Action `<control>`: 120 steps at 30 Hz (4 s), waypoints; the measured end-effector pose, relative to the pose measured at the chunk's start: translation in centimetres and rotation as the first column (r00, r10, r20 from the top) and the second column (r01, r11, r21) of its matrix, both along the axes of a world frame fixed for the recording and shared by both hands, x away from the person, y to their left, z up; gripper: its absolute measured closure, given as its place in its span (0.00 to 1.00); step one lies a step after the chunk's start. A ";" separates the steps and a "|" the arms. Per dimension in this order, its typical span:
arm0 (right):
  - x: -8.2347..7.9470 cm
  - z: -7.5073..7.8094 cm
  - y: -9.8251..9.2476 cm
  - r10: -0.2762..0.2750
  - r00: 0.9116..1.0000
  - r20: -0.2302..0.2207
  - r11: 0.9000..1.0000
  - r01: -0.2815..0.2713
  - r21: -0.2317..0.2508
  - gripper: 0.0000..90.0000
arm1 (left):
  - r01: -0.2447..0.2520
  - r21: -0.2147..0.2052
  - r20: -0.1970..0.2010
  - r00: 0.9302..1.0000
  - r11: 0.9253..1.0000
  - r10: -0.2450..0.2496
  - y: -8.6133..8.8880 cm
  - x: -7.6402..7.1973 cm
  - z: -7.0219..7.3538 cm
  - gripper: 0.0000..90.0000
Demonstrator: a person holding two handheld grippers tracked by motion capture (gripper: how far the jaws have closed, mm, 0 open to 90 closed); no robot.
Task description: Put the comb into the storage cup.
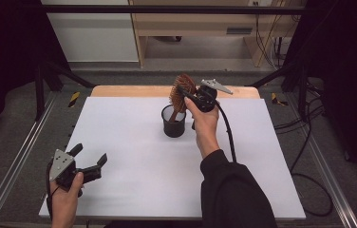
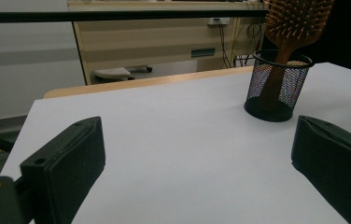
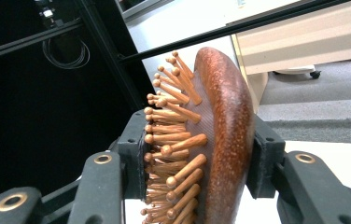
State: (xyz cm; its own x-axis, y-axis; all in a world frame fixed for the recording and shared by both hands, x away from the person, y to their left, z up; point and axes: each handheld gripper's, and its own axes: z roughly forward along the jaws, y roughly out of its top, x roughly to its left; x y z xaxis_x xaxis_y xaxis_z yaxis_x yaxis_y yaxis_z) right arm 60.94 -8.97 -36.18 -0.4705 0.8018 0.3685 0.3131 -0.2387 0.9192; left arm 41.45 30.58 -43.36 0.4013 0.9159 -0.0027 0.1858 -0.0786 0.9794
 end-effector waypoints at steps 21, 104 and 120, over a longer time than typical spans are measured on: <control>0.1 -0.5 0.1 0.005 1.000 -0.010 1.000 -0.005 0.017 0.56 | 0.003 0.001 -0.002 1.000 1.000 -0.003 0.0 0.0 0.0 0.04; 1.1 -1.6 -2.7 0.000 0.996 -0.094 1.000 0.000 -0.004 0.42 | 0.039 0.014 -0.020 0.999 0.999 -0.039 -0.4 0.1 -0.2 0.04; 1.3 -1.7 -2.6 -0.018 0.989 -0.147 1.000 0.016 -0.018 0.19 | 0.039 0.014 -0.016 0.999 0.999 -0.038 -0.4 0.1 -0.1 0.04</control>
State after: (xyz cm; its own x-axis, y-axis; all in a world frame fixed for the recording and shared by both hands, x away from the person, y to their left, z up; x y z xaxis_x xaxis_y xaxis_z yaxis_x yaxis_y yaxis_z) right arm 62.22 -11.60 -37.91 -0.3981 0.8158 0.4194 0.4414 -0.2304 0.8672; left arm 41.54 30.16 -43.49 0.4363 0.8998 0.0034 0.1981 -0.0997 0.9751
